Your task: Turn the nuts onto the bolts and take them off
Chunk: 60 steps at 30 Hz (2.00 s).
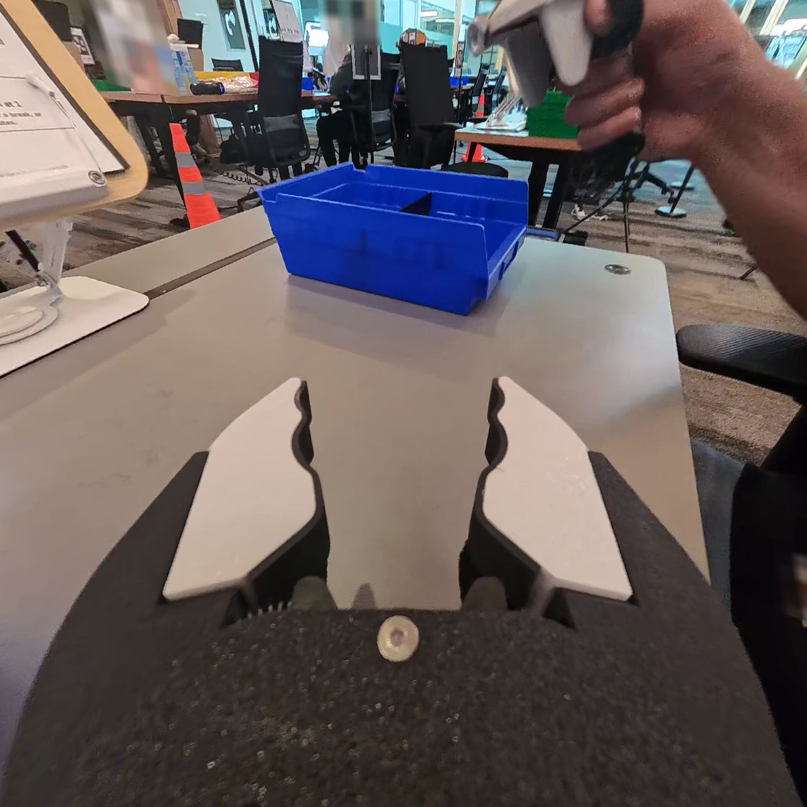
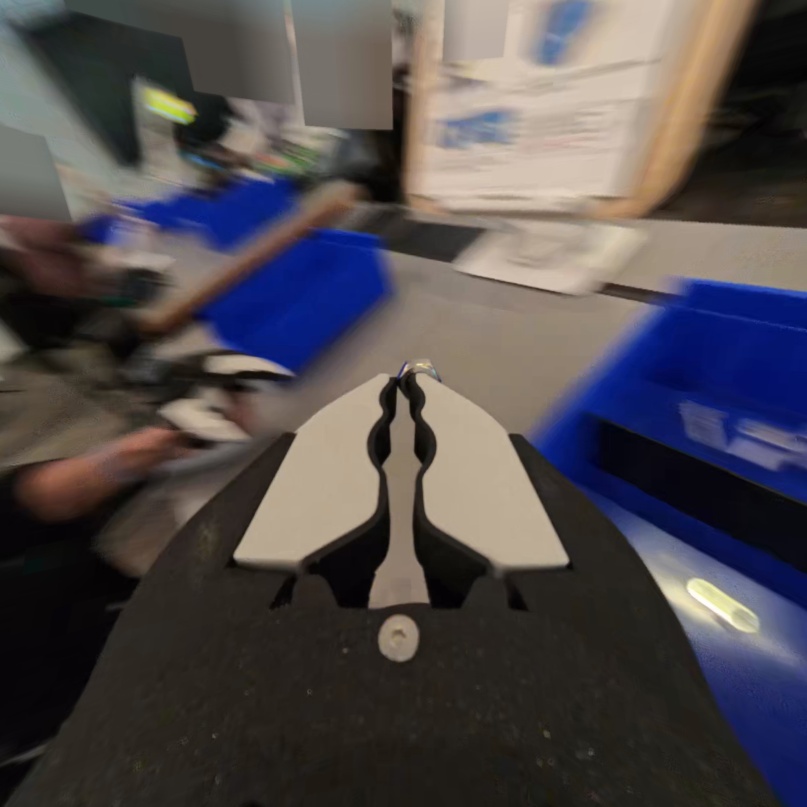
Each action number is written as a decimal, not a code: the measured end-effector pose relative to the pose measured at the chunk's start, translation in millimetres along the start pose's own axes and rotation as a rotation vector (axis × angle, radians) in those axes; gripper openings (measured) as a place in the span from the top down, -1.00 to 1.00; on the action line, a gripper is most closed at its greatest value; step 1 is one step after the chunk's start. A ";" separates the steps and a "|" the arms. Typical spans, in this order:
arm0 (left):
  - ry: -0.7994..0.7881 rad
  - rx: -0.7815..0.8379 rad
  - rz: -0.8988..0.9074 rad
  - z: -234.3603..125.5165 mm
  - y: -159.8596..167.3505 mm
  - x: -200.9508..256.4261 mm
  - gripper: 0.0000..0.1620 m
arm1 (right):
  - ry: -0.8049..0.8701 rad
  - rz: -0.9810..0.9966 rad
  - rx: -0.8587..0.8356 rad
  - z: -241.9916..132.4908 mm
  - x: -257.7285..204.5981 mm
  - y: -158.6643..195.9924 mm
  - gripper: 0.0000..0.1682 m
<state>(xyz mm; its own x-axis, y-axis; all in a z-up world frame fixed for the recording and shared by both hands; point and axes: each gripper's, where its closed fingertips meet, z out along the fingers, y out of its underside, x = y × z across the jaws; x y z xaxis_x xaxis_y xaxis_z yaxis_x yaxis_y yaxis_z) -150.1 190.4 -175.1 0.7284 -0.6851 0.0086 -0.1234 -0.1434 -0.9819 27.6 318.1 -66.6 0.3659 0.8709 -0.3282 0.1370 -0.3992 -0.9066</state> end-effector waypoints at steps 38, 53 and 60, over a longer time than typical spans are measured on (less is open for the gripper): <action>-0.011 -0.107 -0.001 10.4 17.7 4.4 0.07 | 0.422 -0.157 -0.281 -3.9 76.5 31.8 0.50; -0.278 -0.114 -0.184 -9.1 26.3 -21.4 0.16 | -0.027 -0.274 0.067 93.3 -83.7 132.4 0.53; -0.129 -0.079 -0.162 -27.1 -21.4 2.9 0.14 | -0.075 -0.222 0.042 95.4 -84.4 137.8 0.58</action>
<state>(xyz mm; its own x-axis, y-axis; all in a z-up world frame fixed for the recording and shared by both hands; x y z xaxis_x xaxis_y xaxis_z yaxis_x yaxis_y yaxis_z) -163.7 172.1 -148.9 0.8228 -0.5519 0.1360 -0.0462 -0.3034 -0.9518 -72.3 217.0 -189.2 0.2611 0.9555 -0.1374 0.1677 -0.1851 -0.9683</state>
